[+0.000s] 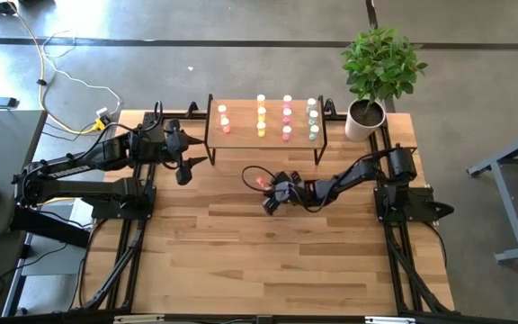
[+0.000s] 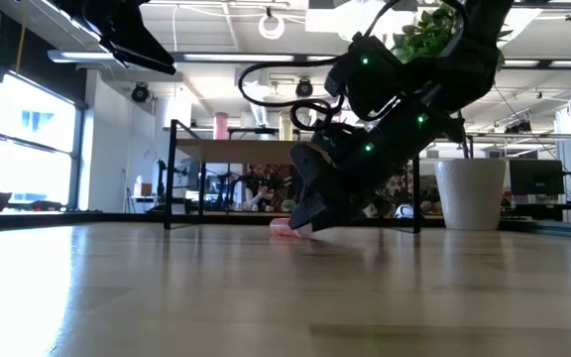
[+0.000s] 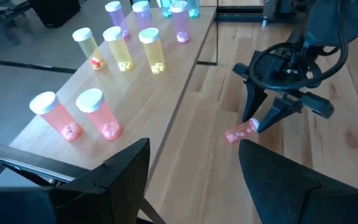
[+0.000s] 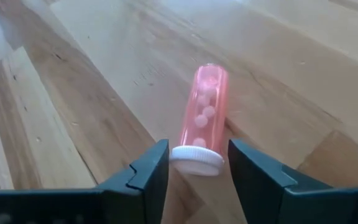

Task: Pick and place medicine bottles onto shelf by color
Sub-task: Put the pink pill bottle on the shelf aligned with the pink pill bottles

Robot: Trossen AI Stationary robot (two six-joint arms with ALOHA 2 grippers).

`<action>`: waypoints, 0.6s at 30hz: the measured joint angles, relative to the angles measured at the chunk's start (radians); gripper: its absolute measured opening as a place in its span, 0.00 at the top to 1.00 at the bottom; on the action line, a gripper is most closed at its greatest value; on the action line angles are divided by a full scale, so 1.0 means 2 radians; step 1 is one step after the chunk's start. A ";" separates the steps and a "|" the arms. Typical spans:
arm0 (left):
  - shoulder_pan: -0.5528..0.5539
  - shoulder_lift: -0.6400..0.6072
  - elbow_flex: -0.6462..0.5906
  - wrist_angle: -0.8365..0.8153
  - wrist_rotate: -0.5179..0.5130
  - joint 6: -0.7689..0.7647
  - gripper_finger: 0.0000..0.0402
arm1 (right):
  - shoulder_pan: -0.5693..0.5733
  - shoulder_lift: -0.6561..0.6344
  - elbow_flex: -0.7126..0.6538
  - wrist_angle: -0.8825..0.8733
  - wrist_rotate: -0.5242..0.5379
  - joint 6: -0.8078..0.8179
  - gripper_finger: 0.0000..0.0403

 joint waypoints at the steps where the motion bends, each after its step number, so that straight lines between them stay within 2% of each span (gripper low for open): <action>1: 0.000 0.000 0.000 0.000 -0.002 0.000 0.41 | -0.001 0.000 0.000 -0.001 -0.005 0.000 0.63; 9: 0.000 0.000 0.000 0.000 -0.011 -0.001 0.41 | -0.006 -0.001 0.000 -0.001 -0.022 -0.004 0.74; 13: 0.000 0.000 0.000 0.000 -0.010 -0.001 0.41 | -0.007 -0.001 0.000 0.000 -0.032 -0.004 0.75; 18: 0.000 0.000 0.000 -0.001 -0.003 -0.019 0.41 | -0.007 -0.001 0.009 0.003 -0.076 0.001 0.76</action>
